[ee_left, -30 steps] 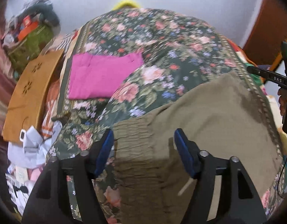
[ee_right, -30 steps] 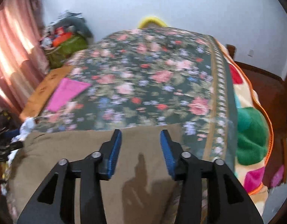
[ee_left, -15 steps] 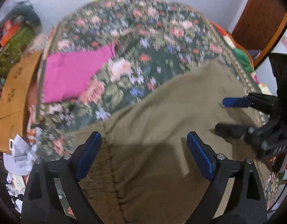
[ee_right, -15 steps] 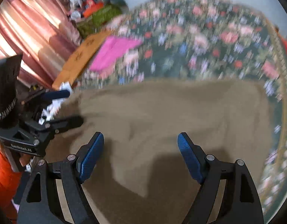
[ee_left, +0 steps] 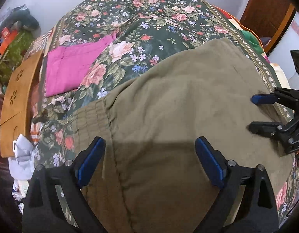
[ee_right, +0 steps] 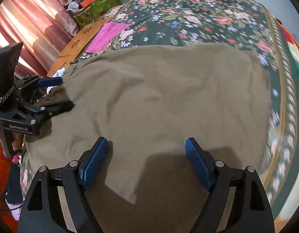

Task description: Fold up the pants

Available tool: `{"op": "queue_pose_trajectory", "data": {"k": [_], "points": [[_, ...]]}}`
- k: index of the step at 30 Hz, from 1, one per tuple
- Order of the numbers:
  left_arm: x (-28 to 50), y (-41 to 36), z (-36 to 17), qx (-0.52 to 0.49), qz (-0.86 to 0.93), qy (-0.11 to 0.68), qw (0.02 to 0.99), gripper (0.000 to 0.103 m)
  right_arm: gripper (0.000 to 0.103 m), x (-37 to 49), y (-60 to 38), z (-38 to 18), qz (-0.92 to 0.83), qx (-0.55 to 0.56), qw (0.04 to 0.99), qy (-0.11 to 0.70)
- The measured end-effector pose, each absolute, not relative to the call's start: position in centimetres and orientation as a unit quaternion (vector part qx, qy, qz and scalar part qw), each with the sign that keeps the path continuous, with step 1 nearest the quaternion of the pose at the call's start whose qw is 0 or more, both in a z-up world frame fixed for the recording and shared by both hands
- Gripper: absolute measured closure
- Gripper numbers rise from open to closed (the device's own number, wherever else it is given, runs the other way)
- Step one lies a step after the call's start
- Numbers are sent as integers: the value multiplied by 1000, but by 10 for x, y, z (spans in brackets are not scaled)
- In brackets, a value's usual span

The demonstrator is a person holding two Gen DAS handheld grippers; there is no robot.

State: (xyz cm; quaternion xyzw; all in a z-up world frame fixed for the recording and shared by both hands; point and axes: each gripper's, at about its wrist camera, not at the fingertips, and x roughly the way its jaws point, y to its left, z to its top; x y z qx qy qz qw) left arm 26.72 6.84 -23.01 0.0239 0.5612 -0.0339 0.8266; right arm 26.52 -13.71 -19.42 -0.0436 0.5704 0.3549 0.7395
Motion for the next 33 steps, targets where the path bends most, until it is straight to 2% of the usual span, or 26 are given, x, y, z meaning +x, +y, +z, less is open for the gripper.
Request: {"op": "queue_pose_trajectory", "data": {"k": [25, 33], "points": [[169, 86, -202, -21, 30, 529, 848, 7, 24, 184, -213, -163, 272, -10, 802, 532], [139, 100, -165, -96, 37, 489, 866, 8, 23, 176, -203, -119, 281, -13, 842, 461]]}}
